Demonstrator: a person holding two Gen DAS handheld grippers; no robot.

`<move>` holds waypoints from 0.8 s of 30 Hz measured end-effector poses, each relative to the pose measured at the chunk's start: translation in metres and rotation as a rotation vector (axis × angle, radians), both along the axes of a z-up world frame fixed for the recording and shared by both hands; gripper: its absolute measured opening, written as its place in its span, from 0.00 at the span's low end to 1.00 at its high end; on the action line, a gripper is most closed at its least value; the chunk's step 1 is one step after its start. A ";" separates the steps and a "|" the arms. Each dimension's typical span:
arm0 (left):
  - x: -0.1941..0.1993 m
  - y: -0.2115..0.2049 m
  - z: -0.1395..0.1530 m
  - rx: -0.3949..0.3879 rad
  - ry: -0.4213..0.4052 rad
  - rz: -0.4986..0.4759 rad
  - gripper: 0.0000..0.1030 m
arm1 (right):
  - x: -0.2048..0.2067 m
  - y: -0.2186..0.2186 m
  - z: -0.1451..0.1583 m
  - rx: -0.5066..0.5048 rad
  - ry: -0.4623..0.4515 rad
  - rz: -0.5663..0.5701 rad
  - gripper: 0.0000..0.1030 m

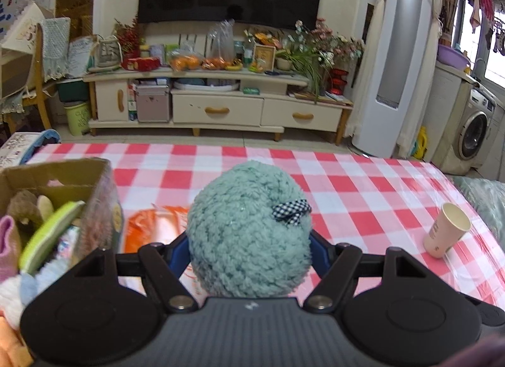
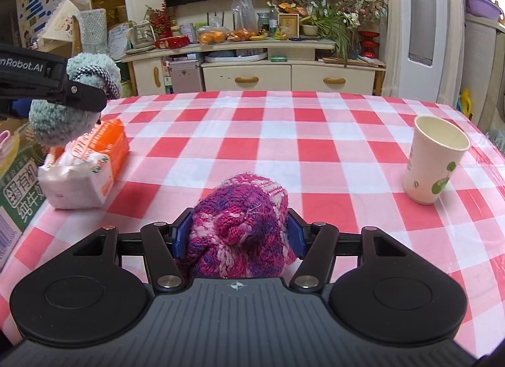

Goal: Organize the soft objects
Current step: 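Carry both knitted balls over the cardboard box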

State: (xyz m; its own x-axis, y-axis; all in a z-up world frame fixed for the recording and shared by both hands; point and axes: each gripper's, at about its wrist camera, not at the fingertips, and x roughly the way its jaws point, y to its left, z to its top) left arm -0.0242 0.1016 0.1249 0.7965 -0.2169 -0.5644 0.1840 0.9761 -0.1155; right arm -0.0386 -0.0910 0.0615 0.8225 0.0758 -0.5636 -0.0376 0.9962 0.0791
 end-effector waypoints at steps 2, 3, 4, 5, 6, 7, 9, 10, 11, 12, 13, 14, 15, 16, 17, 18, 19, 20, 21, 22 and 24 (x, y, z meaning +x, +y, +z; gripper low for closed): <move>0.000 0.006 0.004 -0.002 -0.011 0.013 0.71 | -0.002 0.006 0.004 -0.009 -0.003 0.010 0.72; -0.001 0.009 0.006 0.001 -0.018 0.019 0.71 | -0.002 0.009 0.005 -0.012 -0.003 0.014 0.72; -0.001 0.013 0.008 0.004 -0.026 0.026 0.71 | -0.003 0.012 0.007 -0.016 -0.004 0.018 0.72; -0.002 0.016 0.010 0.008 -0.033 0.033 0.71 | -0.003 0.015 0.008 -0.020 -0.005 0.021 0.72; -0.002 0.020 0.012 0.010 -0.040 0.040 0.71 | -0.004 0.018 0.010 -0.024 -0.006 0.025 0.72; -0.003 0.024 0.014 0.012 -0.048 0.048 0.71 | -0.004 0.021 0.011 -0.028 -0.006 0.030 0.72; -0.005 0.032 0.018 0.015 -0.061 0.063 0.71 | -0.004 0.027 0.014 -0.036 -0.010 0.037 0.72; -0.005 0.036 0.020 0.016 -0.068 0.072 0.71 | -0.005 0.030 0.016 -0.038 -0.012 0.042 0.72; -0.007 0.039 0.023 0.018 -0.075 0.081 0.71 | -0.005 0.033 0.018 -0.040 -0.014 0.047 0.72; -0.008 0.043 0.024 0.021 -0.081 0.089 0.71 | -0.005 0.036 0.020 -0.042 -0.016 0.052 0.72; -0.008 0.046 0.026 0.023 -0.087 0.098 0.71 | -0.005 0.040 0.022 -0.044 -0.019 0.057 0.72; -0.008 0.050 0.027 0.024 -0.092 0.108 0.71 | -0.006 0.043 0.025 -0.046 -0.023 0.062 0.72; -0.009 0.054 0.029 0.023 -0.096 0.118 0.71 | -0.006 0.047 0.027 -0.047 -0.028 0.068 0.72; -0.009 0.058 0.030 0.023 -0.100 0.127 0.71 | -0.006 0.051 0.030 -0.048 -0.031 0.074 0.72; -0.009 0.062 0.032 0.023 -0.104 0.136 0.71 | -0.006 0.054 0.032 -0.048 -0.034 0.080 0.72; -0.009 0.065 0.033 0.022 -0.108 0.144 0.71 | -0.006 0.058 0.034 -0.047 -0.037 0.087 0.72; -0.010 0.069 0.034 0.019 -0.110 0.152 0.71 | -0.006 0.062 0.037 -0.047 -0.040 0.093 0.72; -0.010 0.073 0.035 0.015 -0.113 0.159 0.71 | -0.006 0.066 0.039 -0.047 -0.043 0.101 0.72; -0.009 0.076 0.036 0.014 -0.114 0.166 0.71 | -0.006 0.070 0.041 -0.047 -0.045 0.109 0.72; -0.009 0.080 0.036 0.014 -0.117 0.174 0.71 | -0.006 0.074 0.044 -0.048 -0.048 0.116 0.72; -0.010 0.086 0.037 0.020 -0.122 0.191 0.71 | -0.005 0.083 0.048 -0.050 -0.054 0.132 0.72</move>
State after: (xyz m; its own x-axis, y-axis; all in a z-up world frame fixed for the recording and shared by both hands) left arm -0.0340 0.1877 0.1622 0.8848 -0.0457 -0.4637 0.0073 0.9964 -0.0843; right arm -0.0433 -0.0078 0.1094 0.8365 0.1584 -0.5246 -0.1718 0.9848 0.0234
